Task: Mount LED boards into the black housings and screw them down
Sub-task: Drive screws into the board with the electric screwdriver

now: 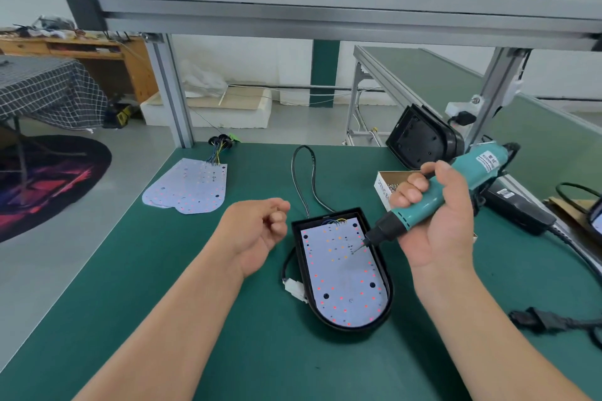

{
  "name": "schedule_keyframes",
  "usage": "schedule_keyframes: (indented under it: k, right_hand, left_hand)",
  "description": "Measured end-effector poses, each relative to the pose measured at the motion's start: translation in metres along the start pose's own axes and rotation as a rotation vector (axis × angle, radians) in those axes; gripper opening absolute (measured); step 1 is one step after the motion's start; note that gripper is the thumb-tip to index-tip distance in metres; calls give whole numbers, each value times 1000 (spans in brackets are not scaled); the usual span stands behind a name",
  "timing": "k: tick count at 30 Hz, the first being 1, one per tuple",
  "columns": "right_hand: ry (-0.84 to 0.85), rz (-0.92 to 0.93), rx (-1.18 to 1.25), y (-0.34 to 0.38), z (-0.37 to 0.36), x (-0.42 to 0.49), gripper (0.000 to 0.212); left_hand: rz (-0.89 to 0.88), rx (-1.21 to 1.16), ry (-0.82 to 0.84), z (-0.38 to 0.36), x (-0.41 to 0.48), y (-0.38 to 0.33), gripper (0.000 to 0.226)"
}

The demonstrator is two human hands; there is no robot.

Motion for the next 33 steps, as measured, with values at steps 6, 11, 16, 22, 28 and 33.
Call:
schedule_keyframes:
  k: [6, 11, 16, 22, 28, 33]
  right_hand:
    - [-34, -5, 30, -2, 2, 2, 12]
    - [-38, -9, 36, -2, 2, 1, 12]
    - [-36, -7, 47, 0, 1, -1, 11]
    - [-39, 5, 78, 4, -1, -1, 12]
    - [-49, 14, 111, 7, -2, -3, 13]
    - [-44, 53, 174, 16, -2, -1, 13]
  left_hand:
    - [58, 2, 143, -11, -6, 6, 25]
    - [1, 114, 261, -17, -12, 7, 26]
    - [-4, 344, 256, -21, -20, 17, 39]
    - [141, 234, 427, -26, -30, 17, 21]
    - [52, 423, 458, -29, -36, 23, 14]
    - [-29, 473, 484, -28, -34, 30, 11]
Point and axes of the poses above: each hand's wrist, its own x-axis towards the middle knuckle, its own z-axis out of the back of the hand, y = z × x, the point moved 3 cm from there along x, towards the middle knuckle, and after that the axes turned 6 degrees about -x, right-handed, at the moved point
